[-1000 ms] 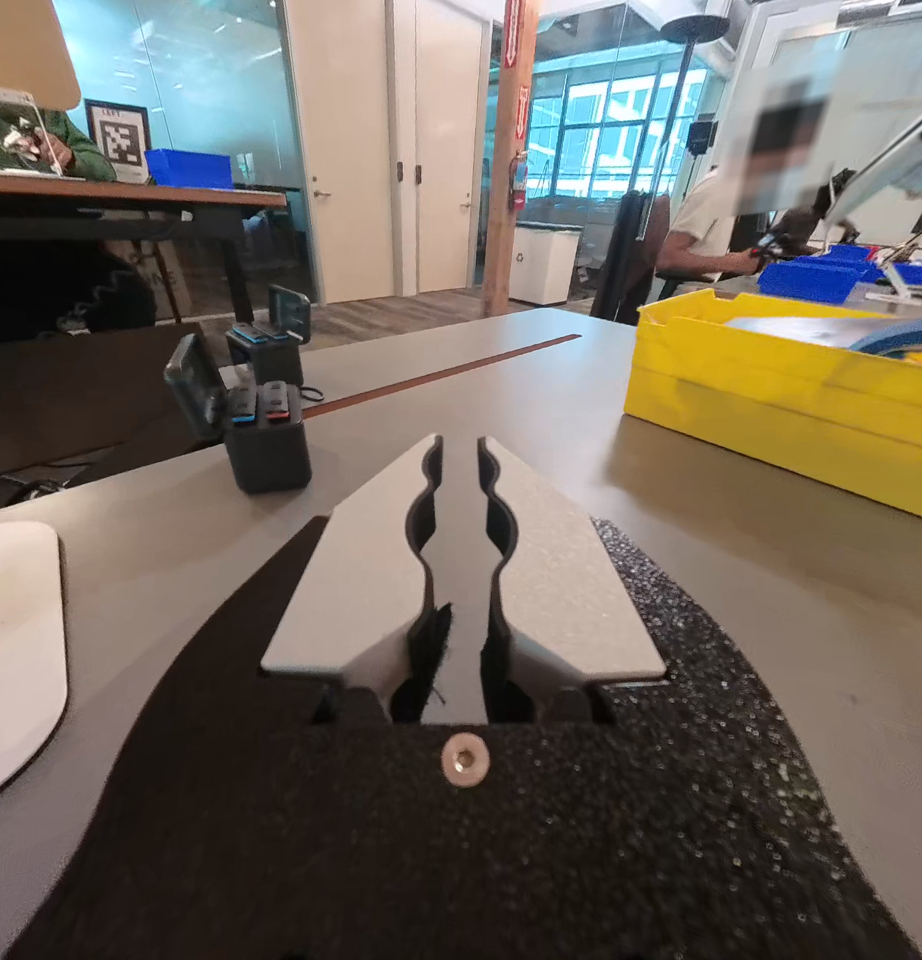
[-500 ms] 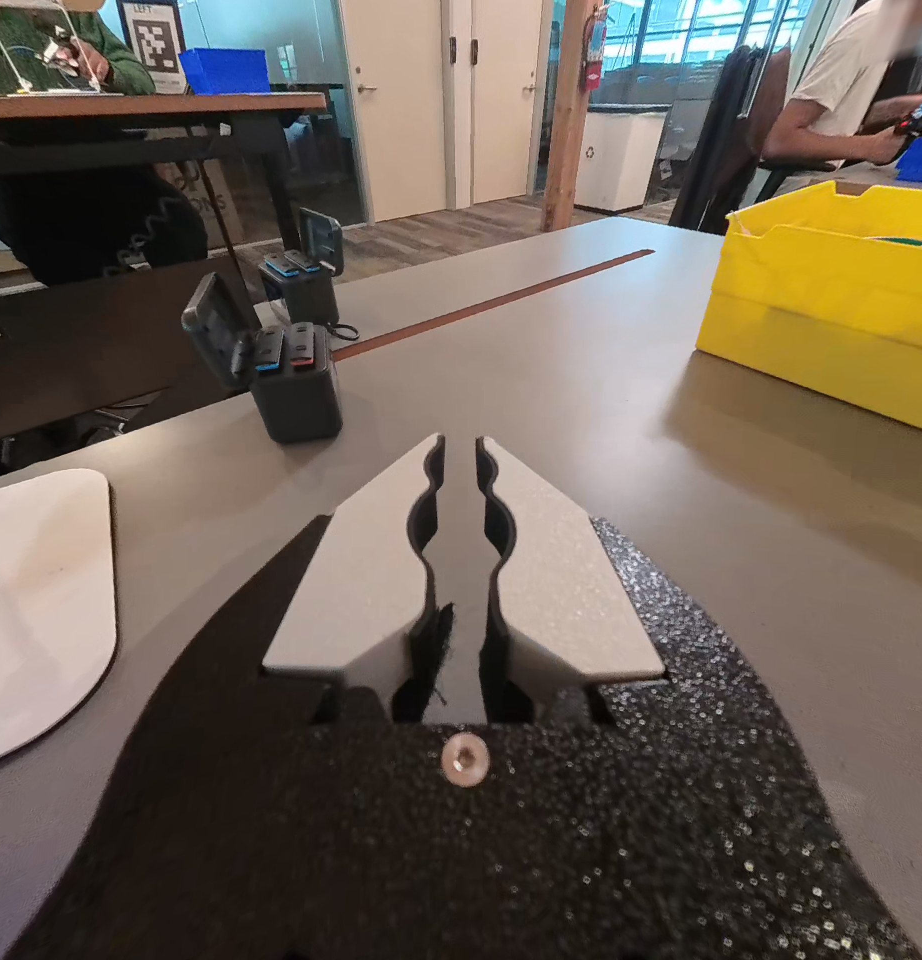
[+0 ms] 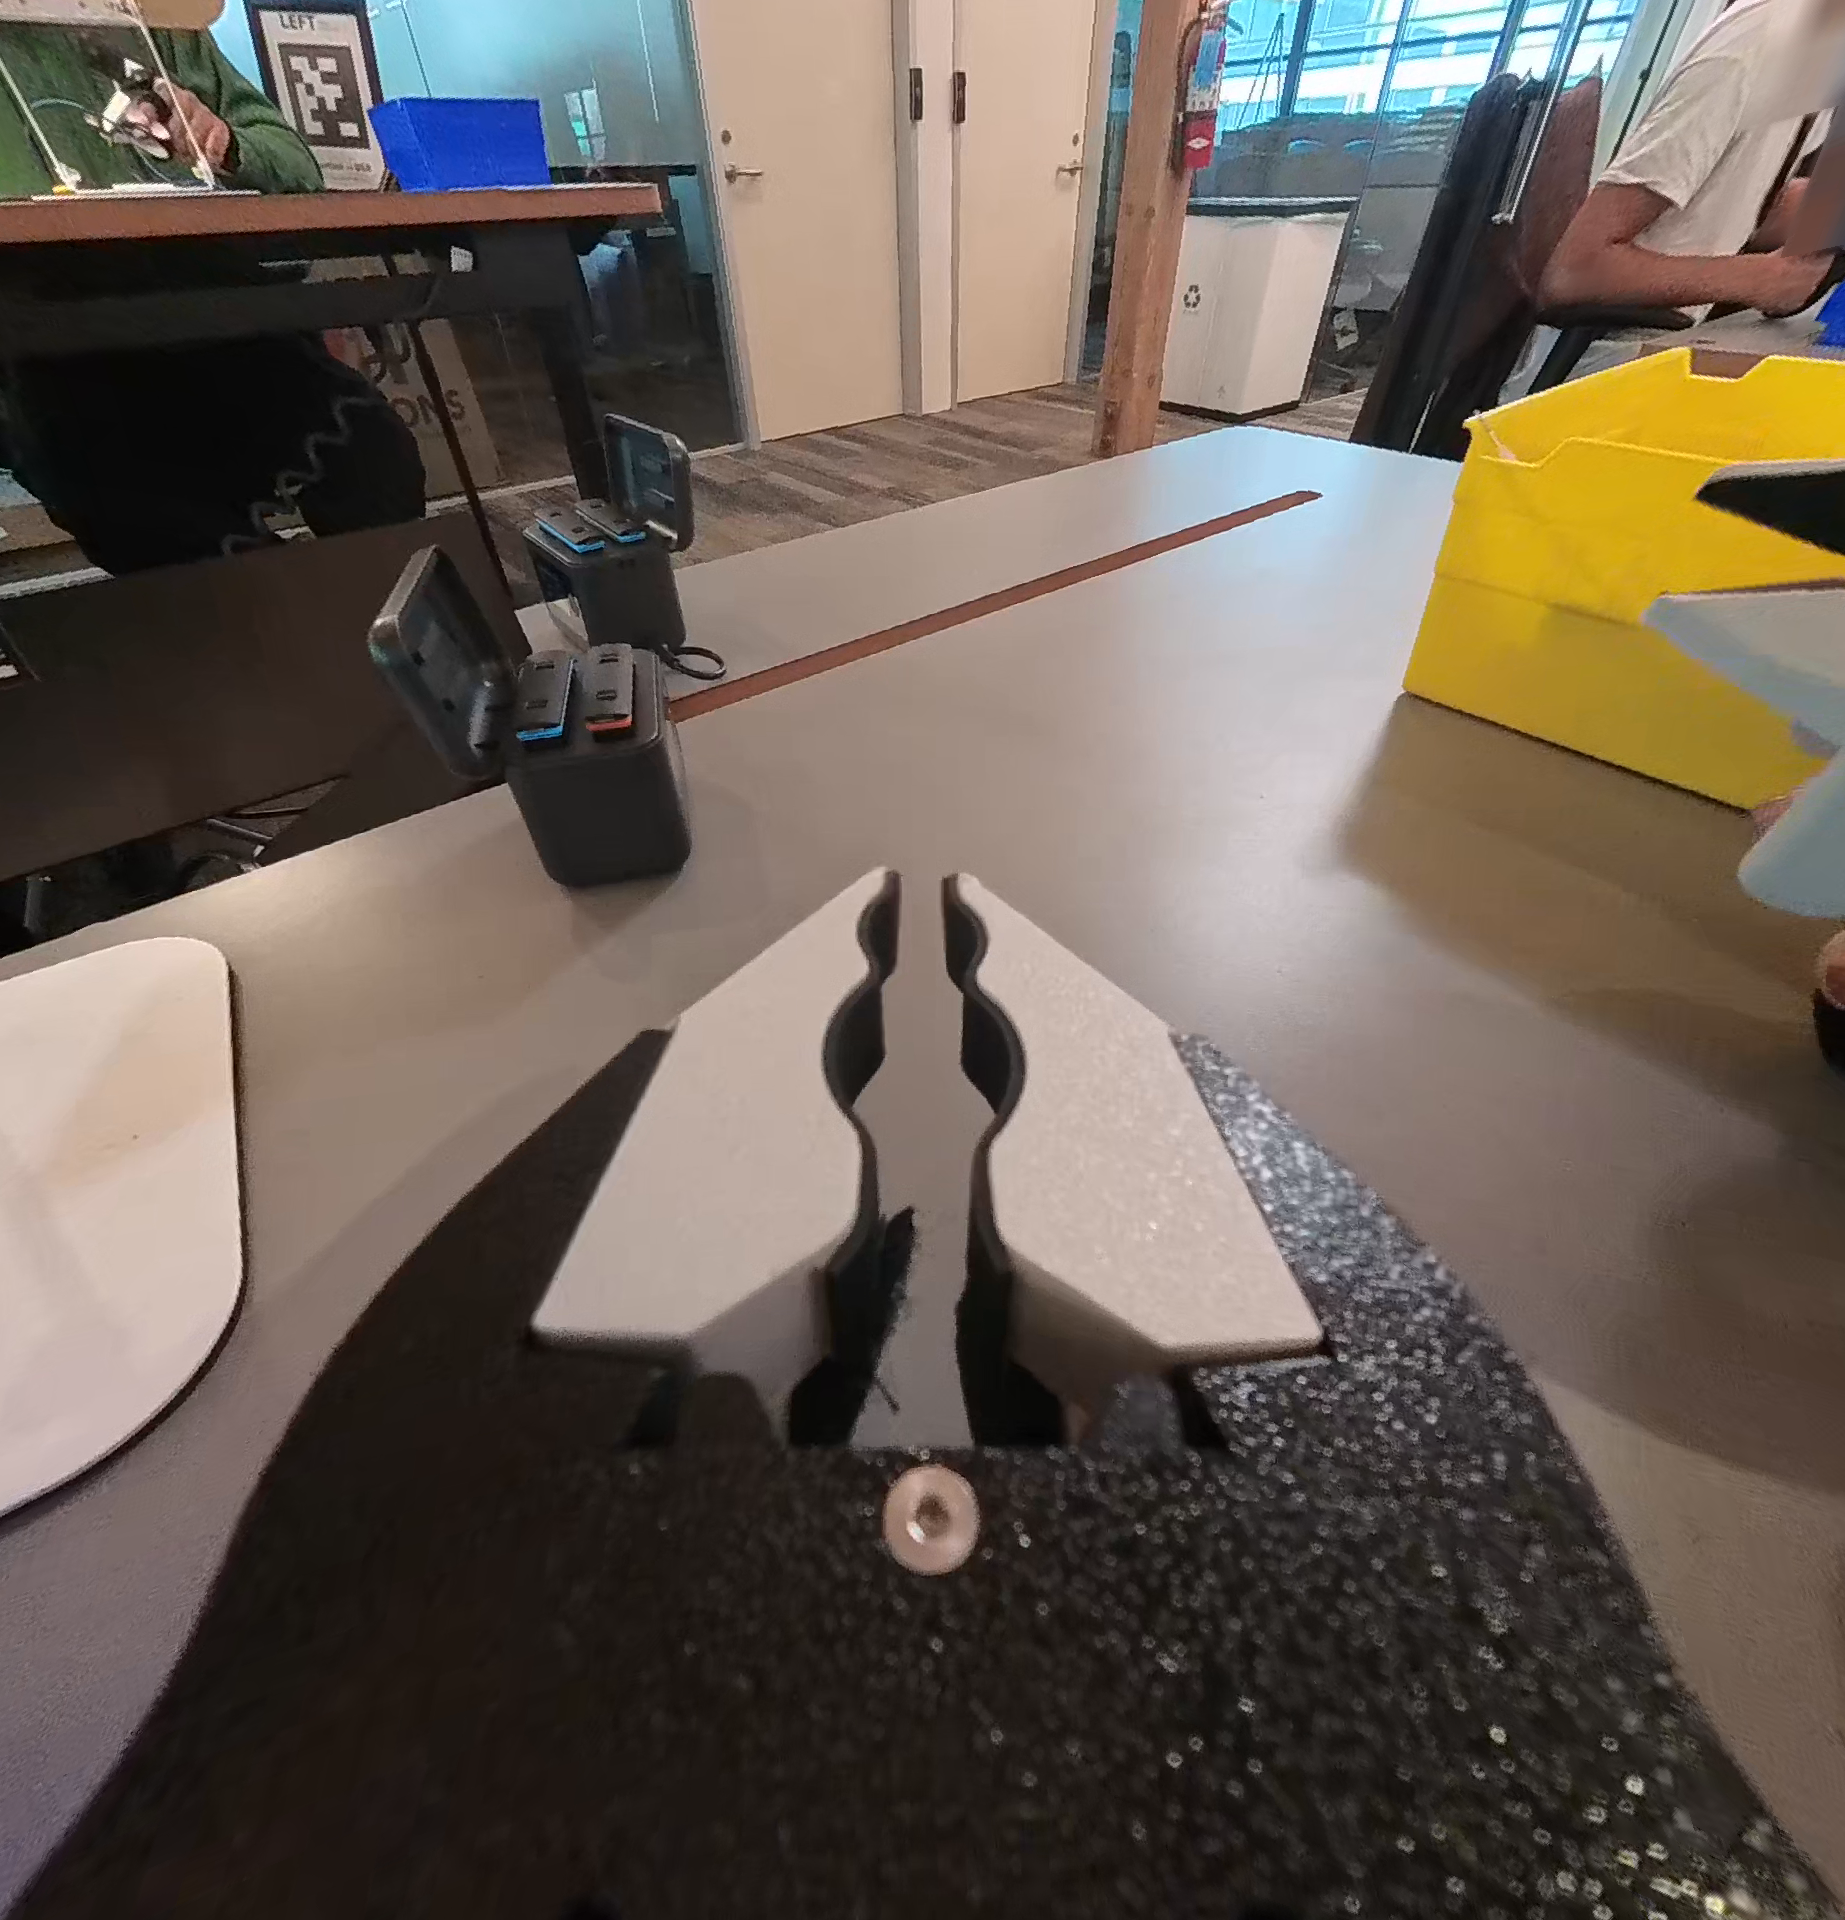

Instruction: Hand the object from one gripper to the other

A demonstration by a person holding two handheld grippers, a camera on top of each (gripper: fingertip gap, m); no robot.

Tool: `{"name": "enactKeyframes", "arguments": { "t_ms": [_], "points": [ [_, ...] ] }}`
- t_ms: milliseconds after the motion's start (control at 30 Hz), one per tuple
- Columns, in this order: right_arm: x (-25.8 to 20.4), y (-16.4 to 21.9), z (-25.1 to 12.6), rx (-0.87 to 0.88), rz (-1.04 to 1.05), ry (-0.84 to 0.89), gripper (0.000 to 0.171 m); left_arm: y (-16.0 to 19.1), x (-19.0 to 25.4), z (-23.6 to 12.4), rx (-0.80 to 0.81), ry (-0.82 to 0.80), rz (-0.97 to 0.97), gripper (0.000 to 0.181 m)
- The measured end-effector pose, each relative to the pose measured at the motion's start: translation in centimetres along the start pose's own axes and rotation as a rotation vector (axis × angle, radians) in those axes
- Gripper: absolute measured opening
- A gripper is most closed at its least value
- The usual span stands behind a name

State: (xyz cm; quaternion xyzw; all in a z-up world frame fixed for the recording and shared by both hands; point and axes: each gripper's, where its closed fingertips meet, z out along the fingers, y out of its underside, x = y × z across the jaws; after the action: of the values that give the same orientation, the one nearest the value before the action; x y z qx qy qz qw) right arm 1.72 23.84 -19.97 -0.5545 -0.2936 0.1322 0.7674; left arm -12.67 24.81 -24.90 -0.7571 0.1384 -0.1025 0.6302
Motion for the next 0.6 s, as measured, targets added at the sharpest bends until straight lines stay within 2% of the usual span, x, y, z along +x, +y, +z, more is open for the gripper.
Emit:
{"name": "enactKeyframes", "arguments": {
  "t_ms": [67, 133, 200, 300, 467, 533, 600],
  "points": [
    [-0.5, -0.1, 0.0, 0.003, -0.026, -0.019, 0.034, -0.2, 0.2, -0.1, 0.013, 0.01, 0.006, 0.003],
    [-0.9, 0.0, 0.0, -0.001, -0.053, -0.032, 0.034, -0.3, 0.5, -0.5, 0.03, 0.016, 0.025, 0.007],
    [-1.1, 0.0, 0.0, -0.002, -0.066, -0.036, 0.034, -0.5, 1.3, -1.2, 0.039, 0.04, 0.044, 0.024],
    [-1.1, -0.2, 0.0, 0.008, -0.044, -0.043, 0.034, -3.2, 2.8, -3.0, 0.11, 0.042, 0.092, 0.055],
    [-1.6, -0.5, 0.1, 0.026, 0.012, -0.085, 0.049, -8.2, 2.8, -8.2, 0.2, -0.129, 0.238, 0.126],
    [-1.8, -0.9, 0.2, 0.027, 0.04, -0.101, 0.059, -8.8, 1.5, -10.7, 0.185, -0.233, 0.29, 0.14],
    [-1.5, -2.6, 0.0, 0.051, 0.054, -0.103, 0.077, -8.9, -0.5, -13.3, 0.148, -0.338, 0.353, 0.146]
  ]
}}
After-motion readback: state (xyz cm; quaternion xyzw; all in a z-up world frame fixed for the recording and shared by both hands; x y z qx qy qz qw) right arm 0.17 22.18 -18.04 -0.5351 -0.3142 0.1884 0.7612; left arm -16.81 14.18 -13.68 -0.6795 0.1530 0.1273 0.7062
